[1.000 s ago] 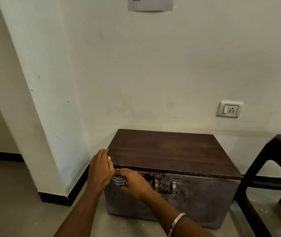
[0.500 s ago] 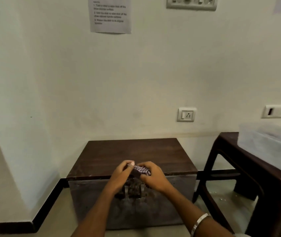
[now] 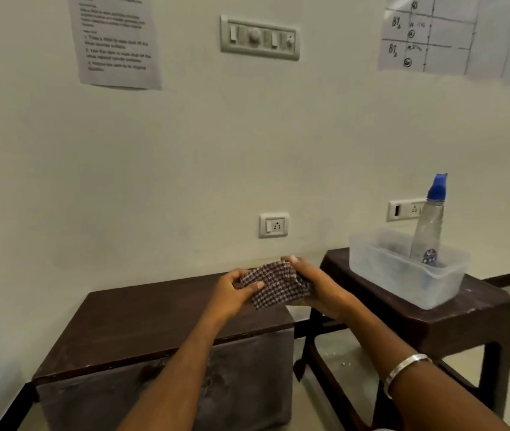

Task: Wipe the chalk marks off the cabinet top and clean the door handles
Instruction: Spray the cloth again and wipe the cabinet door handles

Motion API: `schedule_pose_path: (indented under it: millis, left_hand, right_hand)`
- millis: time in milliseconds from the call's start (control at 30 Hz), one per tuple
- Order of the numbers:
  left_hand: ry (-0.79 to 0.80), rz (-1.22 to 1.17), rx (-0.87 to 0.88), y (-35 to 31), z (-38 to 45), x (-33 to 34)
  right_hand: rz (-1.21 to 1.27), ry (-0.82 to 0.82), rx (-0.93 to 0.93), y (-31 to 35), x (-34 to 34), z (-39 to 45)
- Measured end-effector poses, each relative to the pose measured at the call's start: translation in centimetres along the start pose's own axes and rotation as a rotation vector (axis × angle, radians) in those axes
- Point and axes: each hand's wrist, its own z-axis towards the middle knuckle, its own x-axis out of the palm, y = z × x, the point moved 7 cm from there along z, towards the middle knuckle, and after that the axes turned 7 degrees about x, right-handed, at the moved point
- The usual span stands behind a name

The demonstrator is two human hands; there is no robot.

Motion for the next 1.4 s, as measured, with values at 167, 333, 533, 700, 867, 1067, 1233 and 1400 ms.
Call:
schedule_pose_path:
  millis: [167,333,533,700,867,1067,1233,1400]
  left_hand:
    - [0.029,-0.100,-0.033,-1.4,2.2,3.0]
    - [0.278,-0.157,-0.102,-2.5,4.5,7.1]
    - [0.427,-0.174,-0.058,-6.8,6.5,13.1]
    - [0.353,-0.313,-0.045,-8.2,7.3,16.8]
    - [0.291,-0.411,-0.086,-8.3,7.4,19.2]
    - [0.199,-0.457,-0.111,-8.0,7.9,19.5]
    - [0.177,-0.516,-0.138,-7.9,8.6,18.2]
    - [0.163,-0.663,-0.155,-8.7,8.7,16.4]
  right_hand:
    - [0.021,-0.138,-0.160,2.5,-3.5,-0.8]
    - [-0.082,-0.279,-0.250,5.5,-6.3,-1.7]
    - [-0.097,-0.351,-0.371,8.5,-9.8,-3.4]
    - [-0.198,-0.721,-0.571,11.4,-15.0,-7.7]
    - [-0.289,-1.248,-0.682,13.3,-21.1,-13.2]
    - [-0.432,-1.267,-0.235,13.4,-25.8,-11.5]
    - [-0.232,-1.090,-0.213,13.9,-26.3,-9.4]
    - [-0.211,-1.127,-0.212,14.1,-27.1,-8.2]
